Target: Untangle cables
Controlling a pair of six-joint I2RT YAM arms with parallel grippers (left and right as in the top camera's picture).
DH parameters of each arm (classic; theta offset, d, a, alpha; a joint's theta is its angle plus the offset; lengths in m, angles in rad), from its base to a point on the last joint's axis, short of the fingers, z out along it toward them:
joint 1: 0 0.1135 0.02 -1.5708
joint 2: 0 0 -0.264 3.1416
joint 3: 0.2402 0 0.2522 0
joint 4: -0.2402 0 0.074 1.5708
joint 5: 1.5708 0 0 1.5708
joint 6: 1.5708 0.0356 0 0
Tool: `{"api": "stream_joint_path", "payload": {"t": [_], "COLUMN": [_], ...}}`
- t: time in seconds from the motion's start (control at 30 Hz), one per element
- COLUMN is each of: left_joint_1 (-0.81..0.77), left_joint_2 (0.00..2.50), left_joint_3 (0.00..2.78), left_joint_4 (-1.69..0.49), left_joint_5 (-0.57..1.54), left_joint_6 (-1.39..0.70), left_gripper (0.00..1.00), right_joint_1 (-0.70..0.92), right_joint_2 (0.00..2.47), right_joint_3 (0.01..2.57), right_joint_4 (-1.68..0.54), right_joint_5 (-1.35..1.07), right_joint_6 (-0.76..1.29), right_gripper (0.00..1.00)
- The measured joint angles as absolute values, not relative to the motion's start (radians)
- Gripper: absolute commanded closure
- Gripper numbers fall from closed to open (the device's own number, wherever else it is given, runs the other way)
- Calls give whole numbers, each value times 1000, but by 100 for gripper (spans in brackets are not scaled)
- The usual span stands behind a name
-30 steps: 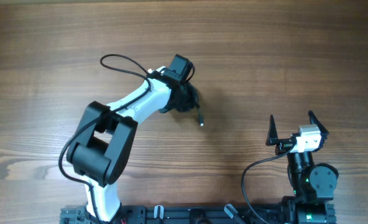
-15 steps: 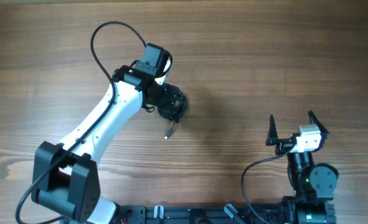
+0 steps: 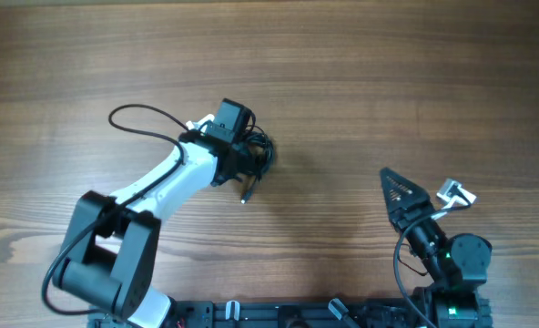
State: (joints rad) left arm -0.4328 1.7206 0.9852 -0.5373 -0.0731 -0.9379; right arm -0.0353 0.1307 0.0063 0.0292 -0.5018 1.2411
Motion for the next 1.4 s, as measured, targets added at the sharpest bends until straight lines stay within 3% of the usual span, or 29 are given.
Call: {"api": "stream_joint_path", "payload": {"t": [0.03, 0.17, 0.33, 0.43, 0.47, 0.53, 0.6, 0.63, 0.73, 0.77, 0.83, 0.97, 1.13, 1.2, 1.23, 1.4], "left_joint_1": [-436, -436, -426, -423, -423, -424, -424, -424, -424, -424, -424, -426, -475, -500, -517, -558], "left_joint_2": [1744, 1775, 1710, 1487, 1419, 1273, 1208, 1191, 1177, 1178, 1178, 1178, 1178, 1178, 1178, 1178], "left_joint_3": [962, 955, 964, 963, 965, 971, 971, 971, 971, 971, 971, 971, 971, 971, 971, 971], "left_joint_4": [-491, -445, -556, -545, -537, -533, -534, -533, -541, -541, -542, -543, -573, -586, -586, -599], "left_joint_5": [-73, -73, -73, -73, -73, -65, -49, -35, -9, -7, -1, 43, 97, 97, 100, 74], "left_joint_6": [-949, -952, -764, -657, -619, -533, -461, -429, -363, -354, -342, -295, -233, -218, -214, -205], "left_gripper": [96, 96, 96, 96, 96, 96, 96, 96, 96, 96, 96, 96, 96, 96, 96, 96], "right_joint_1": [-35, -35, -35, -35, -35, -34, -16, 14, 175, 221, 327, 429, 456, 456, 456, 451], "right_joint_2": [165, 245, 395, 575, 657, 796, 940, 1001, 1122, 1139, 1167, 1201, 1204, 1205, 1207, 1215], "right_joint_3": [6, 6, 99, 302, 391, 493, 537, 542, 543, 544, 546, 546, 546, 546, 546, 544], "right_joint_4": [29, 31, -75, -210, -252, -229, -59, 45, 382, 438, 485, 487, 488, 487, 482, 514], "right_joint_5": [-545, -674, -720, -696, -699, -741, -863, -908, -979, -979, -910, -737, -645, -636, -631, -653], "right_joint_6": [1217, 1108, 914, 746, 676, 600, 559, 569, 639, 647, 665, 674, 689, 698, 707, 771], "right_gripper": [0, 0, 1, 21, 35, 59, 71, 71, 53, 52, 46, 47, 57, 73, 92, 95]}}
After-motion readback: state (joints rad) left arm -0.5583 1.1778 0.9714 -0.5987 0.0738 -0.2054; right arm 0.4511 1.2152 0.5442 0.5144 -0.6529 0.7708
